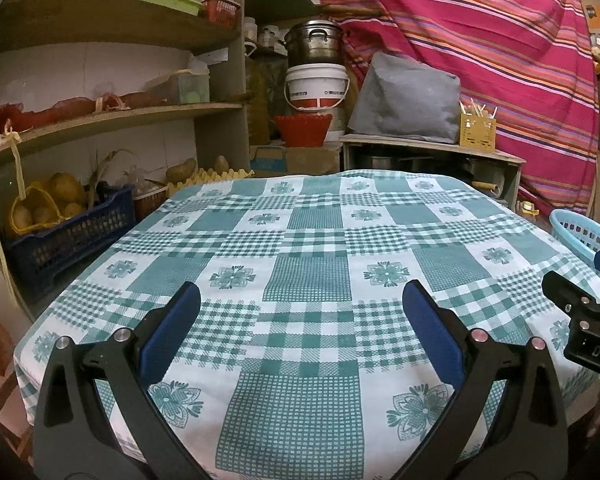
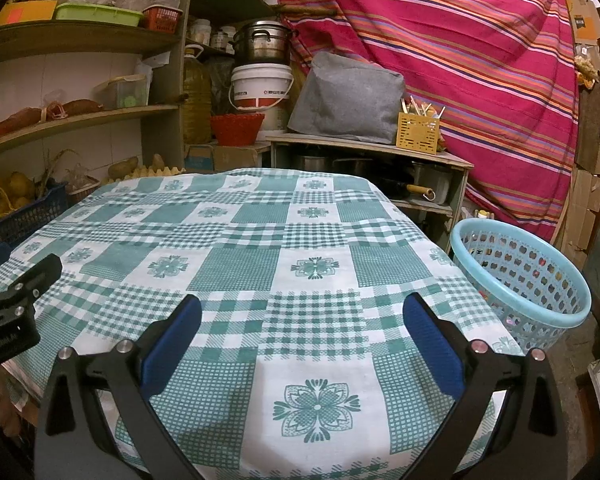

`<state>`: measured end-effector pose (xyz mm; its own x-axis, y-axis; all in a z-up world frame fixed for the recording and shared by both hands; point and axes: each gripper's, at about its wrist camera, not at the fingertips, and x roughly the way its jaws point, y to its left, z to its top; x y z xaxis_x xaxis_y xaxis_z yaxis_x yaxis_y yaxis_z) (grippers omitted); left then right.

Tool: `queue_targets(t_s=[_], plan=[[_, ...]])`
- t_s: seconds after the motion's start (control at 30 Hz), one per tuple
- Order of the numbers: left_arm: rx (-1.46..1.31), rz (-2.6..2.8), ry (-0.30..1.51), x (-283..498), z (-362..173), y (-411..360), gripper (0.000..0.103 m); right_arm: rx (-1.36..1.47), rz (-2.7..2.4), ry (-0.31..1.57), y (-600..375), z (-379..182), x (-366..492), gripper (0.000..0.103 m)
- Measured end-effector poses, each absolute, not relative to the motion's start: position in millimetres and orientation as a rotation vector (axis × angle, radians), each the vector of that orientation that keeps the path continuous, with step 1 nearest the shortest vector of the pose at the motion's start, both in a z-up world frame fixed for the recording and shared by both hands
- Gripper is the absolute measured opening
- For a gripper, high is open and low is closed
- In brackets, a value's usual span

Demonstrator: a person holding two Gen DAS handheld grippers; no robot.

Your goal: Collect trash

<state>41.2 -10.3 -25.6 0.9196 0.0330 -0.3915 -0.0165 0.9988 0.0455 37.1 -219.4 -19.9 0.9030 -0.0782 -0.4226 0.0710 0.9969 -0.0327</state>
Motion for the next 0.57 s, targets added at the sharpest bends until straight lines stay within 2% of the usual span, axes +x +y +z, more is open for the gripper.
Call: queue_targets(t_s=[0.57], plan=[[0.026,0.036,0.403,38.9,-24.7,-9.4,0.098,-0.015,-0.077,0.442,-221.5,-20.2,37.7,0.098]])
